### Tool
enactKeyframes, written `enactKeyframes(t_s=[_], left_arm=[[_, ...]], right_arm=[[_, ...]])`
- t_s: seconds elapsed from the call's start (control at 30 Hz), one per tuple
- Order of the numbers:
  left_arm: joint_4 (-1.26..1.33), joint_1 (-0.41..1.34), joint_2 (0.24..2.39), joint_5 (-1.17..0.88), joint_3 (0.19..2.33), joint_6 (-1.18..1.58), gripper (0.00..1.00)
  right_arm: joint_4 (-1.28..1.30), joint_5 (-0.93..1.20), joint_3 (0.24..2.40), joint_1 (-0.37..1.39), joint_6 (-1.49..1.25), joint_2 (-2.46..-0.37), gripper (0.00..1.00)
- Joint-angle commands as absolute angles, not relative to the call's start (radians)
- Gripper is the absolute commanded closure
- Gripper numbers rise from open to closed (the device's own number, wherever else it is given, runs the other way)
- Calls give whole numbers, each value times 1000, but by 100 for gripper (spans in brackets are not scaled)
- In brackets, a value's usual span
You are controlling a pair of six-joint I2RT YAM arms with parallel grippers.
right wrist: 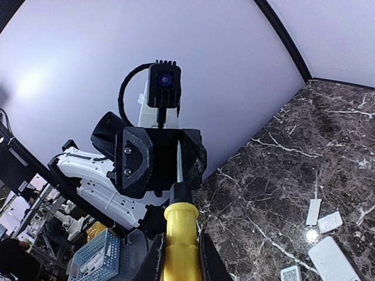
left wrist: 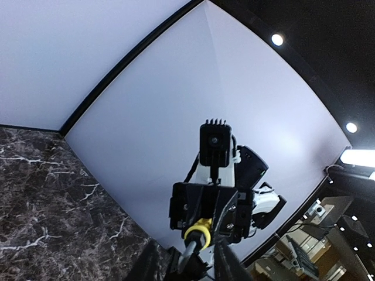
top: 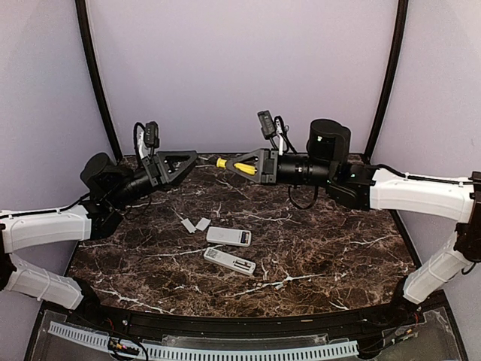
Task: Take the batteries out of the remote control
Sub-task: Pass from the left arm to the right, then adjust the remote control without the battery cover at the center of the board.
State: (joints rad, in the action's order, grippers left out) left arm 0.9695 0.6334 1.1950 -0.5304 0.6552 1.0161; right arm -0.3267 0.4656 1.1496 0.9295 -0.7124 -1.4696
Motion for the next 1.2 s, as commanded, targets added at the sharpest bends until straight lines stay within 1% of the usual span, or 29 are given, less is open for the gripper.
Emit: enactKeyframes(t_s=[0.0,0.03,0.07,0.1,0.13,0.2,0.33,0.47,0.7,1.03,1.17], left_arm=[[803,640,1156,-513,678,904,50],[702,640,1145,-486,682,882,39],[645,640,1125,-467,686,832,35],[512,640,1117,-424,696,787,31],[388,640,1108,-378,702,770,30],[237,640,1109,-327,717,738,28],[98,640,1150,-296,714,754,28],[63,641,1244,-311,705,797,28],[111,648,1409,-393,737,841,30],[136,675,1524,-479,744,909,30],[84,686,1570,-468,778,902,30]], right_arm=[[-240,371,1156,934,-655,-1413,100],[-172,343,1160,932,-634,-1401,100],[-112,311,1162,929,-616,-1388,100],[-61,280,1163,924,-595,-1374,100],[-1,238,1163,919,-579,-1361,100],[111,179,1159,909,-558,-1335,100],[300,82,1150,888,-547,-1323,100],[380,33,1119,883,-565,-1345,100],[361,38,1081,848,-592,-1400,100],[357,36,1080,826,-591,-1401,100],[358,34,1077,825,-595,-1394,100]])
